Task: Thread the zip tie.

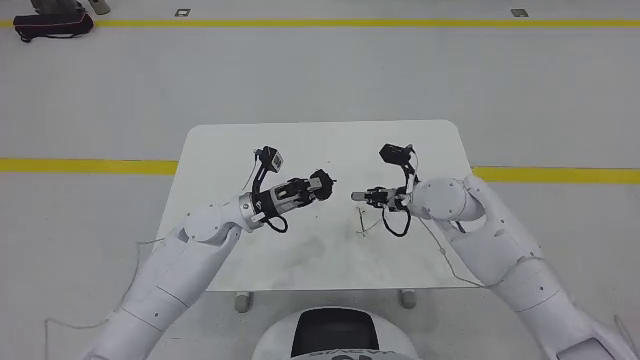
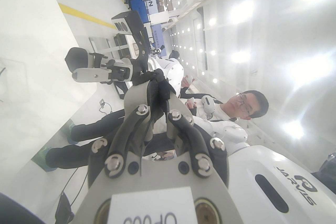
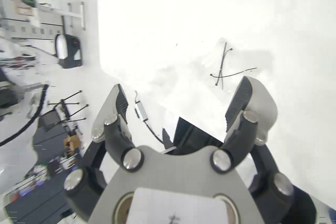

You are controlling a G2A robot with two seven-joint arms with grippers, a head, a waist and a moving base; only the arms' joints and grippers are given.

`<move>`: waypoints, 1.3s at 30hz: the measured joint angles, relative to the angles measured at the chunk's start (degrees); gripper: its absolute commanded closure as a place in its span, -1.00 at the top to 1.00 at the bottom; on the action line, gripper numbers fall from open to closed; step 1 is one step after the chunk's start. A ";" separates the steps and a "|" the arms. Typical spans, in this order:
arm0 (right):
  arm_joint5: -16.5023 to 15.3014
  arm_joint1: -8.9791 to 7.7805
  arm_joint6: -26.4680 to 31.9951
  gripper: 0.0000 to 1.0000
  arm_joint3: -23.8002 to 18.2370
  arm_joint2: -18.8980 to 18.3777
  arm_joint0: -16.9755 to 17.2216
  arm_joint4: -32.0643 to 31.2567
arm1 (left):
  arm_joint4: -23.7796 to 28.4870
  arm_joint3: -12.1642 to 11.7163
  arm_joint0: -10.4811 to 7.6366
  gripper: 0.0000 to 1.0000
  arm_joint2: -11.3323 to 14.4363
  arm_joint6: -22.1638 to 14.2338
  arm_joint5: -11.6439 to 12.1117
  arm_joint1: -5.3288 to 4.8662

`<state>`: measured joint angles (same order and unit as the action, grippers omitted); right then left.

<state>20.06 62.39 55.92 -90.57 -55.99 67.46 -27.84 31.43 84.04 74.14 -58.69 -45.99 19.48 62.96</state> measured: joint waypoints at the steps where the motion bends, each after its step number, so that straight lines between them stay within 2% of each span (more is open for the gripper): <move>1: 0.10 0.18 0.67 1.00 0.81 0.27 -0.49 -1.96 | 0.00 0.00 0.00 -1.00 0.00 0.00 0.00 0.00; 6: -0.61 2.07 2.89 1.00 2.98 -0.51 -0.35 -9.38 | 0.00 0.00 0.00 -1.00 0.00 0.00 0.00 0.00; 10: -0.58 2.34 2.93 1.00 2.81 -0.81 -0.02 -10.01 | -0.20 0.05 0.02 -1.00 0.01 0.23 -0.10 0.00; 12: -0.58 2.32 2.92 1.00 2.82 -0.79 -0.04 -9.96 | -1.64 0.44 0.22 -1.00 -0.14 1.67 -0.77 -0.08; 16: -0.58 2.32 2.92 1.00 2.82 -0.78 -0.04 -9.96 | -4.76 1.75 1.33 -1.00 -2.52 3.99 -1.91 -0.79; 20: -0.58 2.32 2.92 1.00 2.82 -0.78 -0.04 -9.96 | -6.66 4.40 3.66 -1.00 -5.98 4.75 -2.97 -1.77; 26: -0.58 2.32 2.92 1.00 2.82 -0.78 -0.04 -9.96 | -5.79 7.82 7.21 -1.00 -10.19 2.88 -3.79 -2.90; 28: -0.58 2.32 2.92 1.00 2.82 -0.78 -0.04 -9.96 | -4.27 8.40 7.87 -1.00 -10.72 1.28 -3.84 -3.07; 30: -0.58 2.32 2.92 1.00 2.82 -0.78 -0.04 -9.96 | -3.54 8.53 7.97 -1.00 -10.95 -0.34 -3.85 -3.18; 34: -0.71 2.33 2.65 1.00 2.74 -0.65 0.05 -10.22 | -3.62 8.49 7.93 -1.00 -10.94 -0.33 -3.85 -3.18; 39: -0.57 2.70 3.14 1.00 1.77 0.05 0.03 -16.78 | -3.62 8.49 7.93 -1.00 -10.93 -0.31 -3.85 -3.18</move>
<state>19.49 65.09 59.07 -88.80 -55.95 67.49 -44.62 27.81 92.53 82.07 -69.62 -46.30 15.63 59.78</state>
